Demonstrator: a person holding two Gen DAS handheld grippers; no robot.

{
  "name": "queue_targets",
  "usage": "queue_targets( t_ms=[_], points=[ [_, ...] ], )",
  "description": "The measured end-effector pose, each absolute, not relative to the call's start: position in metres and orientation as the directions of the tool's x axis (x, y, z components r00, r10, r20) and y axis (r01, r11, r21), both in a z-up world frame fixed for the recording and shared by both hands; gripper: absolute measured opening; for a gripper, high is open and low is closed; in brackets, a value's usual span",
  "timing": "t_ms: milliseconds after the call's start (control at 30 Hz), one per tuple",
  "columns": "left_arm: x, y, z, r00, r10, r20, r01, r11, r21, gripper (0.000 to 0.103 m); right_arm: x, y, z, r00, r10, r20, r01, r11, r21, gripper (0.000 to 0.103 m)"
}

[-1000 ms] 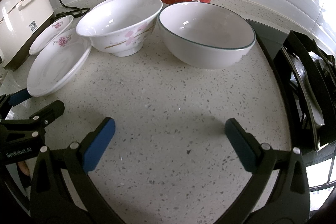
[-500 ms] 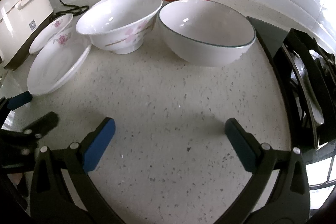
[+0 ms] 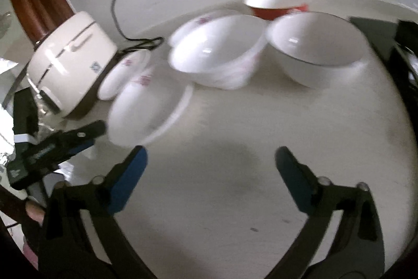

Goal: Organize plates and bowls
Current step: 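Grasp the rim of the large pink-flowered plate with the right gripper while the left gripper grasps it too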

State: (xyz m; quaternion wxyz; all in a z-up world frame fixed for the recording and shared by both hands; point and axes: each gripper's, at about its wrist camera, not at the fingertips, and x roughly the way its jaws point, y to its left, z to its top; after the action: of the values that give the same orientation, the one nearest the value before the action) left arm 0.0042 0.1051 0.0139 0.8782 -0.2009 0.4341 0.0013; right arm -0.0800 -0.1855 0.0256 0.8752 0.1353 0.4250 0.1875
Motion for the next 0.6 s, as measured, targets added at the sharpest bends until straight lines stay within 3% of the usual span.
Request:
queue_targets(
  t_ms=[33, 167, 233, 367, 433, 533, 600],
  points=[
    [0.007, 0.106, 0.013, 0.619, -0.179, -0.765, -0.189, 0.911, -0.366, 0.089, -0.077, -0.178, 0.026, 0.558, 0.452, -0.696, -0.217, 0.889, 0.404, 0.079],
    [0.025, 0.106, 0.013, 0.613, -0.174, -0.771, -0.236, 0.891, -0.389, 0.075, -0.057, -0.158, 0.017, 0.531, 0.477, -0.701, -0.193, 0.873, 0.448, 0.065],
    [0.032, 0.102, 0.011, 0.607, -0.160, -0.779, -0.241, 0.896, -0.372, 0.063, -0.055, -0.155, 0.013, 0.541, 0.474, -0.695, -0.170, 0.871, 0.462, 0.056],
    [0.038, 0.093, 0.010, 0.623, -0.087, -0.777, -0.253, 0.918, -0.305, 0.057, -0.042, -0.148, 0.011, 0.549, 0.469, -0.692, -0.153, 0.870, 0.468, 0.052],
    [0.039, 0.091, 0.010, 0.630, -0.075, -0.773, -0.254, 0.921, -0.296, 0.043, -0.038, -0.145, 0.012, 0.553, 0.457, -0.696, -0.161, 0.879, 0.449, 0.049],
    [0.036, 0.087, 0.008, 0.640, -0.046, -0.767, -0.253, 0.930, -0.267, 0.024, -0.037, -0.138, 0.012, 0.565, 0.423, -0.708, -0.174, 0.900, 0.399, 0.033],
    [0.031, 0.086, 0.008, 0.660, -0.039, -0.750, -0.244, 0.934, -0.263, 0.019, -0.040, -0.136, 0.012, 0.580, 0.400, -0.710, -0.191, 0.914, 0.359, 0.025]
  ],
)
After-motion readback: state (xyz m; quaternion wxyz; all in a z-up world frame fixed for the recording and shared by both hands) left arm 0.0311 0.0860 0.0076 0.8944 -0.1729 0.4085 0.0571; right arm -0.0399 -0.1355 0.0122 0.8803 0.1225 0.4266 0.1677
